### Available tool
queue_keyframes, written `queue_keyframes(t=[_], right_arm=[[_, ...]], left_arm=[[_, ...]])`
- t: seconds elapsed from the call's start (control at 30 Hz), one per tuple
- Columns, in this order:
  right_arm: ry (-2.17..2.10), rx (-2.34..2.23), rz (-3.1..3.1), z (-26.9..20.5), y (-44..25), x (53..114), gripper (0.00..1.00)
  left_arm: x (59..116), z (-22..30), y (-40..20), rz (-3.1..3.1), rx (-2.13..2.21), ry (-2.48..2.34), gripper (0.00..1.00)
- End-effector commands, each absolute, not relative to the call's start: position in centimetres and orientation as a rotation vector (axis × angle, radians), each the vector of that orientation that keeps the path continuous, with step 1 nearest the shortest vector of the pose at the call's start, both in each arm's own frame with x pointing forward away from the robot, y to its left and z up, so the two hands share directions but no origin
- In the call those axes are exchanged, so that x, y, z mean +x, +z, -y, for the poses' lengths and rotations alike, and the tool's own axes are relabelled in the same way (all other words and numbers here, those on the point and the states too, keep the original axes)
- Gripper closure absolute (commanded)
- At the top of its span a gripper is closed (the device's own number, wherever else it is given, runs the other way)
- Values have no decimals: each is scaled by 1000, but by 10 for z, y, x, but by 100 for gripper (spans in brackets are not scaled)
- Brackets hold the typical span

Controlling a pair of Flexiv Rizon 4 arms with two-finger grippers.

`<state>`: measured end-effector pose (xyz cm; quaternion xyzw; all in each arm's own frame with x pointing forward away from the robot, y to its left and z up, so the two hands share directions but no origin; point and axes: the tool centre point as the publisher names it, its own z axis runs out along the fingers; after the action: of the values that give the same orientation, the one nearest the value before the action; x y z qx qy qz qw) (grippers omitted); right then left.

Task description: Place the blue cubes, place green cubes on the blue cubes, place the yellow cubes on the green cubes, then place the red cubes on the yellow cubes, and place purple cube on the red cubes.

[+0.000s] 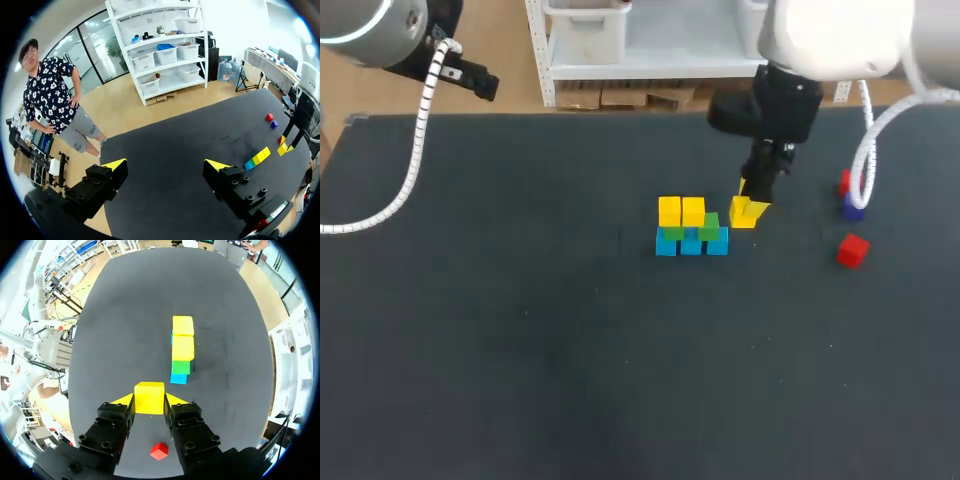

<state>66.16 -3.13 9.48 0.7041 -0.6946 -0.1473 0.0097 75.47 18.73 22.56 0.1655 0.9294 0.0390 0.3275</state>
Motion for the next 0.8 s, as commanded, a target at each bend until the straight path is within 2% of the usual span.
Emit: queue_keyframes(t=[0.03, 0.8], right_arm=[[-457, 2191, 2133, 23, 92, 668, 100], [-421, 2167, 2088, 7, 76, 700, 100]], left_arm=[[754, -188, 226, -2434, 437, 101, 0], [754, -188, 226, -2434, 437, 101, 0]])
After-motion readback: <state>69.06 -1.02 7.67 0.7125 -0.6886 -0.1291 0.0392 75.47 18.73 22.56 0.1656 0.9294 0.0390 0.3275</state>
